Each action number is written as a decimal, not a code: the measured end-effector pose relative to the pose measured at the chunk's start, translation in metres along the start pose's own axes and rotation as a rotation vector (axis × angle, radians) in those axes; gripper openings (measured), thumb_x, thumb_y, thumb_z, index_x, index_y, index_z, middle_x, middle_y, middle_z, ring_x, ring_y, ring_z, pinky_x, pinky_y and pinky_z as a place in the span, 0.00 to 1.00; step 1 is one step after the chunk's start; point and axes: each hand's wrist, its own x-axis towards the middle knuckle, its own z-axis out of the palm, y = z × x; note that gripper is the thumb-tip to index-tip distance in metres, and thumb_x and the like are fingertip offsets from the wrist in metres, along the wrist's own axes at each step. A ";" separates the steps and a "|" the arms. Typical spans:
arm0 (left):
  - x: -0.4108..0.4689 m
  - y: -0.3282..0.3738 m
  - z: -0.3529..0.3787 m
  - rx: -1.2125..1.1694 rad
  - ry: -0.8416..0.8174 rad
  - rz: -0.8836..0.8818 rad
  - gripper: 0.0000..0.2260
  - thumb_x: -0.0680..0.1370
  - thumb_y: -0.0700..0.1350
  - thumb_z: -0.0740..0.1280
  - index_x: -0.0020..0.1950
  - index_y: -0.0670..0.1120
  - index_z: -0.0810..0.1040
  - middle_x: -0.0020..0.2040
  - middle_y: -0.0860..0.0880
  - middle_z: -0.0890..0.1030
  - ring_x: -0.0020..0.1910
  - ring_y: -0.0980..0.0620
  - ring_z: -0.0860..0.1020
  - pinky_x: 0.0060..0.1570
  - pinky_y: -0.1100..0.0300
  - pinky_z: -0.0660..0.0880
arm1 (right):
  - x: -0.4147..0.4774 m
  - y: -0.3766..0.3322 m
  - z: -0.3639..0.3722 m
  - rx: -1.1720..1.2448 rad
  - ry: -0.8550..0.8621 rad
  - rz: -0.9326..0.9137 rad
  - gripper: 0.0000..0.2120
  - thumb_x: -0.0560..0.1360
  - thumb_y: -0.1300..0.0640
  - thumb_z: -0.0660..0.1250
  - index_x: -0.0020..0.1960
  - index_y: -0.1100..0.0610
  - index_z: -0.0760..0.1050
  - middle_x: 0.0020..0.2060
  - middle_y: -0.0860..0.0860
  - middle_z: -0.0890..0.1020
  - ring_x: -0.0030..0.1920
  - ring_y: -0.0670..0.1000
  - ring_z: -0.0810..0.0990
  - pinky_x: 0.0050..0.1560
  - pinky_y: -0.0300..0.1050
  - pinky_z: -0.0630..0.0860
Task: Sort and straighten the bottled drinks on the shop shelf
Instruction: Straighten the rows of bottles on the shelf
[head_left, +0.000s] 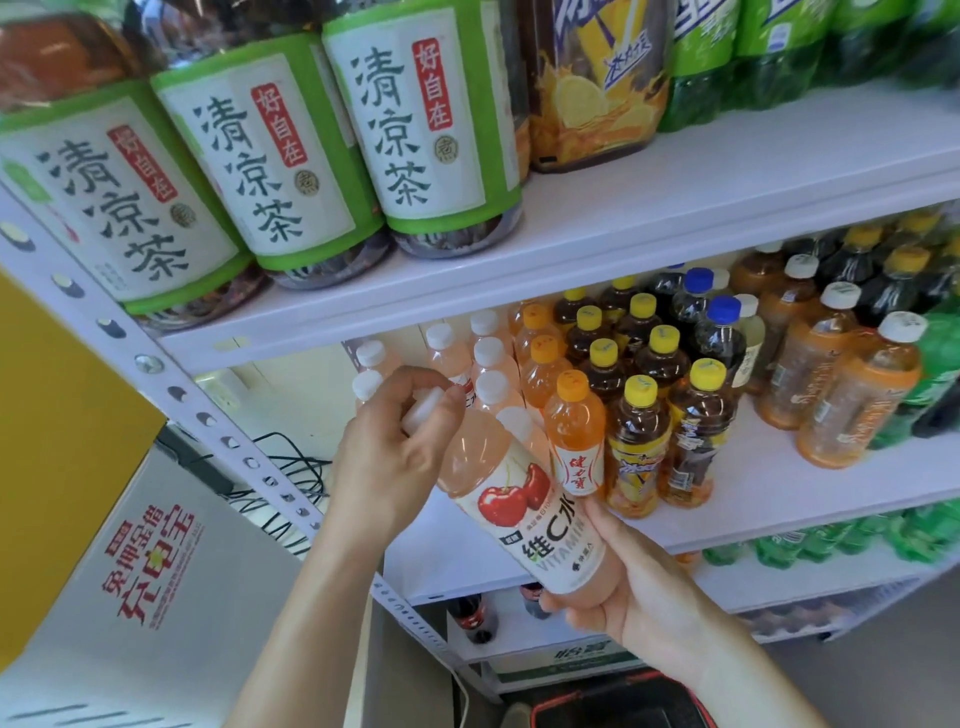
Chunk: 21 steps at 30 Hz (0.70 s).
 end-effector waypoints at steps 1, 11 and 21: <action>0.002 0.003 0.003 -0.061 0.005 0.005 0.10 0.73 0.61 0.64 0.46 0.58 0.77 0.31 0.60 0.80 0.28 0.61 0.75 0.27 0.67 0.68 | -0.003 -0.001 0.001 0.008 0.001 -0.042 0.31 0.66 0.40 0.77 0.63 0.57 0.78 0.54 0.66 0.81 0.43 0.61 0.82 0.33 0.48 0.81; 0.012 0.013 0.031 -0.089 -0.209 -0.050 0.23 0.70 0.68 0.60 0.58 0.56 0.73 0.31 0.50 0.79 0.26 0.54 0.76 0.27 0.64 0.72 | -0.040 -0.030 -0.004 -0.181 0.260 -0.465 0.33 0.56 0.53 0.84 0.59 0.50 0.76 0.57 0.56 0.82 0.57 0.60 0.82 0.48 0.54 0.81; 0.007 0.036 0.068 -0.408 -0.390 -0.014 0.16 0.68 0.61 0.75 0.49 0.54 0.83 0.42 0.45 0.85 0.36 0.47 0.84 0.31 0.62 0.79 | -0.088 -0.068 -0.024 -0.141 0.378 -0.723 0.28 0.63 0.59 0.78 0.61 0.48 0.75 0.54 0.53 0.82 0.54 0.55 0.82 0.45 0.49 0.80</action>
